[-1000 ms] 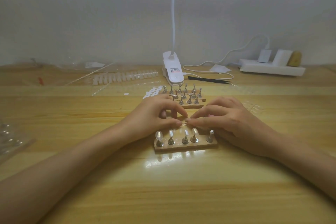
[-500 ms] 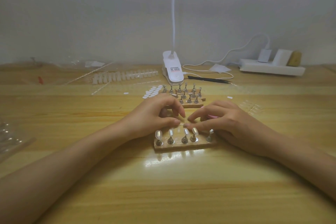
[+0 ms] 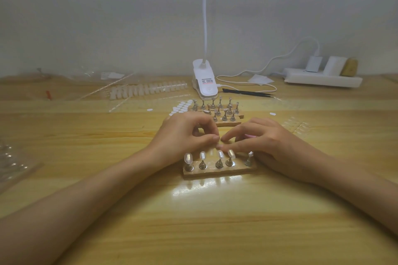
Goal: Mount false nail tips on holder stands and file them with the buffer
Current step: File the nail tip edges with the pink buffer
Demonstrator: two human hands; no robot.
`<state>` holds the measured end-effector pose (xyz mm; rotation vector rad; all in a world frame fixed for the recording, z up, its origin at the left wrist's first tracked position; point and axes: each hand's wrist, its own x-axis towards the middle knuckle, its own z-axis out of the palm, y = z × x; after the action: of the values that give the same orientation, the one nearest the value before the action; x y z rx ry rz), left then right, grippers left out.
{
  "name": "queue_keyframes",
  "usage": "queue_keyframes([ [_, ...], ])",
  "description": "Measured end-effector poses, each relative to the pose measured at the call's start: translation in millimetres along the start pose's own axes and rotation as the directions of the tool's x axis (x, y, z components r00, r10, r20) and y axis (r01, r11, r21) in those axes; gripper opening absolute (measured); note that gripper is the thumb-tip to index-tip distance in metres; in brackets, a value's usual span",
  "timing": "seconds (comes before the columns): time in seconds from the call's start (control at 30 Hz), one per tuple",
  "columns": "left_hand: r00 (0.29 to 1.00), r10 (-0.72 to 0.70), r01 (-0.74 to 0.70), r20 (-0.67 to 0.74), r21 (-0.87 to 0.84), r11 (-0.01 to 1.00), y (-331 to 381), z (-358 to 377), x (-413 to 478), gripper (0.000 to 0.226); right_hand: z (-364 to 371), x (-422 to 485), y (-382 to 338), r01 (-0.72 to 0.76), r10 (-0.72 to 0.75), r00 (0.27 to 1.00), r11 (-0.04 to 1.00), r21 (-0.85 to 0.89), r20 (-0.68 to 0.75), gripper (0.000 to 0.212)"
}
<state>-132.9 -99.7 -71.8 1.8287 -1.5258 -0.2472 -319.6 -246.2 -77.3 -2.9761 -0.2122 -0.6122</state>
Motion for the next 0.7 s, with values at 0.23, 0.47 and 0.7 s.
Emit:
queue_keyframes([
  [0.23,0.997,-0.019,0.022,-0.078,0.036,0.999,2.6,1.9,-1.6,0.013,0.8,2.3,1.6,0.002,-0.002,1.0,1.0,0.014,0.012,0.037],
  [0.47,0.993,-0.023,0.029,-0.117,0.047,0.998,1.2,2.4,-1.7,0.014,2.8,2.1,5.9,0.014,-0.014,1.0,1.0,0.016,0.008,0.039],
  [0.7,0.979,0.118,-0.082,-0.164,0.213,0.974,-0.5,3.1,-4.4,0.017,5.7,1.7,8.6,0.03,-0.029,0.999,0.999,0.02,-0.025,0.045],
])
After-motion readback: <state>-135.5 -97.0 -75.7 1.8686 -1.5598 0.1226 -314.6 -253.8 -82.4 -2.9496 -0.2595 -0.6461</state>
